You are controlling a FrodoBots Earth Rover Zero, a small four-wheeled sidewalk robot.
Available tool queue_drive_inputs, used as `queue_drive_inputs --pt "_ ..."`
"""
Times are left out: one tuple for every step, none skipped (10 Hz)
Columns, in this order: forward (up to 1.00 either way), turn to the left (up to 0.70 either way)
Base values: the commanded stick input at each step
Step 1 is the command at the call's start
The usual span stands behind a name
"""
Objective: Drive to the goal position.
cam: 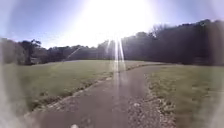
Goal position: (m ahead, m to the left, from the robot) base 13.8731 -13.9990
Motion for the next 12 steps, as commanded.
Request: queue_drive_inputs --pt "1.00 -0.40" --pt "1.00 -0.40" --pt "1.00 -0.40" --pt "1.00 -0.40" --pt "1.00 -0.40" --pt "1.00 -0.40" --pt "1.00 -0.40" --pt "1.00 -0.35" --pt "1.00 -0.17" --pt "1.00 0.00" --pt "1.00 0.00" --pt "1.00 0.00"
